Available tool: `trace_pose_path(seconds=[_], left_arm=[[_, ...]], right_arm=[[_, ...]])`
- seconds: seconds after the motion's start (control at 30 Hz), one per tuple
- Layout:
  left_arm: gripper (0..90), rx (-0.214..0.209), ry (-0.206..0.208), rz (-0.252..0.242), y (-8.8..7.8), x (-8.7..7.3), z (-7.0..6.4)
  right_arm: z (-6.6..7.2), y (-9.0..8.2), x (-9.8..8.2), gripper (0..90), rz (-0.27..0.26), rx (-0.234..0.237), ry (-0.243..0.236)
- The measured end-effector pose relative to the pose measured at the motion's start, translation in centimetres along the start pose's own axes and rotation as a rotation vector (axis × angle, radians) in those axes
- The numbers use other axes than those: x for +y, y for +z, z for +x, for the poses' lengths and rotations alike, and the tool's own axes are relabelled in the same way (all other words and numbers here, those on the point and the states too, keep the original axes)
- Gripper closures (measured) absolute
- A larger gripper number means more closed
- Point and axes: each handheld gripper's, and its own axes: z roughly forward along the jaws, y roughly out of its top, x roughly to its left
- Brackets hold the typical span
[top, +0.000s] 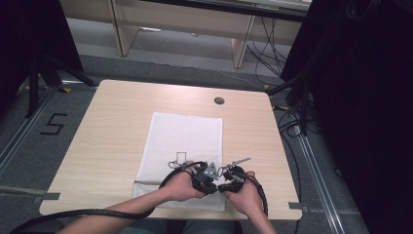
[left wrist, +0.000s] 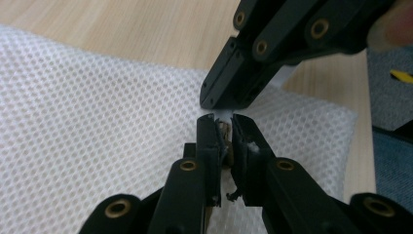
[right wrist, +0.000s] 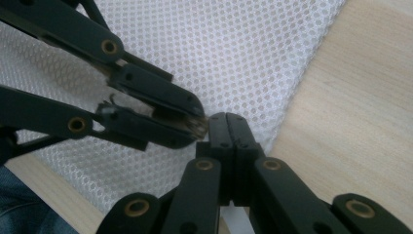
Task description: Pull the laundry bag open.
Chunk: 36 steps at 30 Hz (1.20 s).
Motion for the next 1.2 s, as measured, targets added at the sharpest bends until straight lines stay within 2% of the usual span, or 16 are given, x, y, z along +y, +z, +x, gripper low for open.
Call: trace_pose_path(seconds=[0.03, 0.07, 0.1, 0.13, 0.2, 0.3, 0.4, 0.43, 0.47, 0.63, 0.73, 0.77, 0.87, 0.9, 1.0, 1.2], left_arm=[[82.1, 0.002, 0.016, 0.010, -0.2, 0.0, 0.1], [82.1, -0.001, 0.000, 0.001, -0.4, 0.0, 0.1], [82.1, 0.002, 0.017, 0.003, -0.5, 0.0, 0.3], [82.1, -0.003, -0.004, -0.001, -0.6, 0.0, 0.2], [82.1, -0.001, 0.009, -0.001, -0.7, -0.1, 0.2], [82.1, 0.004, 0.000, -0.006, -0.7, -0.2, 0.1], [82.1, 0.006, 0.001, -0.002, -0.8, -0.2, 0.1], [82.1, 0.003, 0.000, -0.009, -0.8, -0.3, 0.1], [82.1, 0.006, 0.011, -0.004, -0.9, -0.3, 0.2], [82.1, 0.002, -0.012, -0.012, -1.2, -0.5, 0.2], [82.1, 0.004, -0.001, -0.015, -1.4, -0.6, 0.3], [82.1, 0.002, -0.013, -0.021, -1.4, -0.7, 0.2], [82.1, -0.002, -0.019, -0.022, -1.5, -0.8, 0.2], [82.1, 0.003, 0.001, -0.018, -1.7, -0.8, 0.3], [82.1, 0.001, -0.015, -0.021, -1.8, -0.9, 0.3], [82.1, 0.001, -0.004, -0.020, -1.9, -0.8, 0.3]], right_arm=[[0.0, 0.0, 0.0, 90.0, 0.002, 0.000, -0.001], [0.0, 0.0, 0.0, 90.0, 0.004, -0.001, 0.000], [0.0, 0.0, 0.0, 90.0, 0.003, 0.000, 0.000], [0.0, 0.0, 0.0, 90.0, 0.002, 0.001, 0.002], [-0.2, -0.1, 0.0, 90.0, 0.006, 0.011, 0.010], [-0.3, -0.1, -0.1, 90.0, 0.003, 0.030, 0.030], [-0.2, -0.1, -0.1, 90.0, -0.005, 0.021, 0.003], [0.0, -0.1, -0.1, 90.0, 0.005, 0.015, 0.011], [-0.1, -0.1, -0.1, 90.0, -0.002, 0.014, -0.013], [-0.1, -0.1, -0.1, 90.0, -0.004, 0.015, -0.010], [-0.1, -0.1, -0.1, 90.0, -0.005, 0.009, -0.017], [0.1, -0.2, -0.1, 90.0, 0.004, 0.004, 0.001], [0.1, -0.2, -0.1, 90.0, 0.004, 0.003, 0.000], [0.1, -0.2, -0.1, 90.0, 0.004, 0.004, 0.000], [0.1, -0.2, -0.1, 90.0, 0.003, 0.006, 0.000], [0.1, -0.2, -0.1, 90.0, 0.005, 0.000, -0.003]])
